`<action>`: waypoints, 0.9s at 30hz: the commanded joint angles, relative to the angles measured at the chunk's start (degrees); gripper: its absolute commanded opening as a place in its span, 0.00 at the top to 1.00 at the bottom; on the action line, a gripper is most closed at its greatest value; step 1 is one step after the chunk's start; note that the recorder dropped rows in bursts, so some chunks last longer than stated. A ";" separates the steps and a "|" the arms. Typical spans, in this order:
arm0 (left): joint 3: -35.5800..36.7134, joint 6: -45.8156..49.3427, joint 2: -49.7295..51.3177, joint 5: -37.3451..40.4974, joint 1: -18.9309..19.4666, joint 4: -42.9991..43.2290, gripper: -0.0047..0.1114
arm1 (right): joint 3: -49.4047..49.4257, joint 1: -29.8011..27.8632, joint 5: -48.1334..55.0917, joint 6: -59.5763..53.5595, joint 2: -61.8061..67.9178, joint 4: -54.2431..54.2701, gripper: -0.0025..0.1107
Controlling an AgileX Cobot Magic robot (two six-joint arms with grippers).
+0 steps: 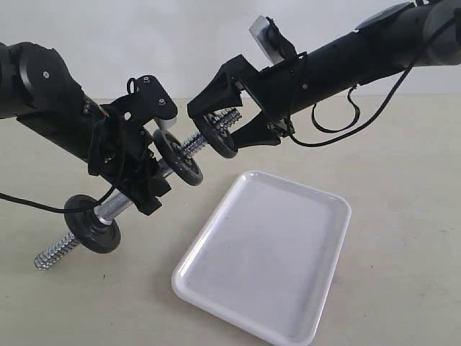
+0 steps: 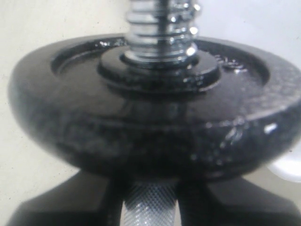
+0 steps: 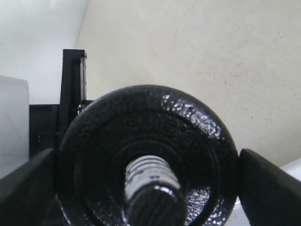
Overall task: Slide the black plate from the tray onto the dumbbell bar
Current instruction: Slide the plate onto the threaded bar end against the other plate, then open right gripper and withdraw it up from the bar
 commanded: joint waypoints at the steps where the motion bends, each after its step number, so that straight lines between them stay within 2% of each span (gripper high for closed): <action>1: -2.50 -2.23 -3.88 -8.64 -0.21 -3.58 0.92 | -0.73 0.24 3.45 -0.15 -0.98 1.63 0.32; 9: -2.50 -2.23 -3.88 -8.64 -0.21 -3.58 0.92 | -0.73 0.24 3.45 -0.14 -0.98 1.63 0.31; 14: -2.50 -2.23 -3.88 -8.64 -0.21 -3.58 0.92 | -0.73 0.24 3.45 -0.37 -0.98 1.63 0.14; 17: -2.50 -2.23 -3.88 -8.64 -0.21 -3.58 0.92 | -0.73 0.24 3.45 -0.37 -0.98 1.63 0.10; 27: -2.50 -2.23 -3.88 -8.64 -0.21 -3.58 0.92 | -0.73 0.24 3.35 -0.37 -0.98 1.63 0.10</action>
